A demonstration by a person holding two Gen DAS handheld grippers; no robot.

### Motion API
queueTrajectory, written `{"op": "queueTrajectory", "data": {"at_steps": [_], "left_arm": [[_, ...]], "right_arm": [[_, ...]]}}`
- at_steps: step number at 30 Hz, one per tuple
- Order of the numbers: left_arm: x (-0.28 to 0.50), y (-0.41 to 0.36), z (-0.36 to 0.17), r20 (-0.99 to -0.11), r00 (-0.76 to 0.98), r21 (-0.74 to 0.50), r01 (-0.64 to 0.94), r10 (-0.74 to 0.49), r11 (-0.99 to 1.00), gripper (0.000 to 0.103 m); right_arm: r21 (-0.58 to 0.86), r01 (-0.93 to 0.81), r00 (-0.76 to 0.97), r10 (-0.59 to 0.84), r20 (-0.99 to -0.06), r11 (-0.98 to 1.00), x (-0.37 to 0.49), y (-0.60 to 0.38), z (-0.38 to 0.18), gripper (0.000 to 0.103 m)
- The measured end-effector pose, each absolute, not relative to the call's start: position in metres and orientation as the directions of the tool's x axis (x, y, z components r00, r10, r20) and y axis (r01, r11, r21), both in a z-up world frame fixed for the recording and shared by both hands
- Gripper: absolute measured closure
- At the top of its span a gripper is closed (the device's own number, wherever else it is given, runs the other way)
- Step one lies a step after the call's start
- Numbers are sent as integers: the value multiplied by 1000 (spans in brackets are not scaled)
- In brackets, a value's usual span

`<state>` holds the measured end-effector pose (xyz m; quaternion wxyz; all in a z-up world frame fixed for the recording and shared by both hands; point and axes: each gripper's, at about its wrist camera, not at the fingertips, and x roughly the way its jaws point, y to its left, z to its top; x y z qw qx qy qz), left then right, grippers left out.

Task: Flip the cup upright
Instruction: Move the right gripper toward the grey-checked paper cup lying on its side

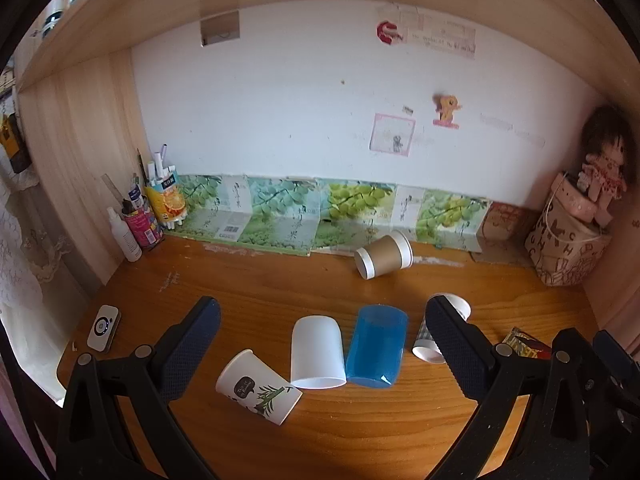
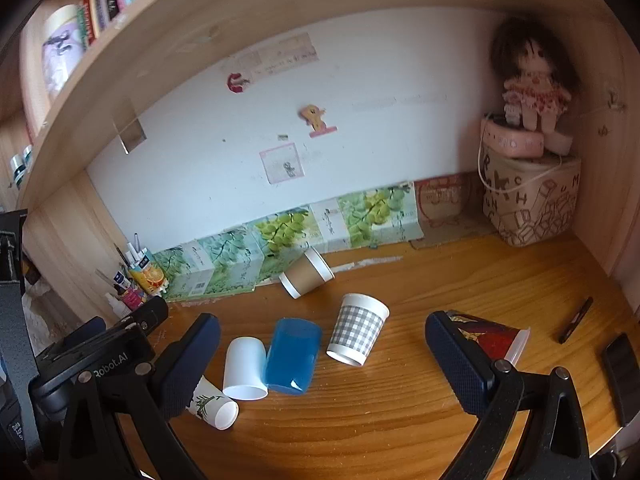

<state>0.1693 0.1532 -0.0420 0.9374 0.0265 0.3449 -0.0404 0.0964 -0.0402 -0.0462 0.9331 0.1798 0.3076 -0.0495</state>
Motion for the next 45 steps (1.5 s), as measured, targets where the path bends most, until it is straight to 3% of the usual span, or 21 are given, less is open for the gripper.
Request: {"op": "queueTrajectory", "data": {"at_steps": [12,23,45], "left_arm": [[210,130,-74,-786,615,56,169,-61,984,1],[239,98,-115,-900,434,81,278,-50,957,1],[268,68,-166,-981,189,32,363,-40,931,1]], "right_arm": [[461,294,693,146,-706,837,135,-76,-91,0],[608,438,578,311,-754,662,165,-110,-146,0],[629,492,449,444,-776,602,239,-125,-209,4]]}}
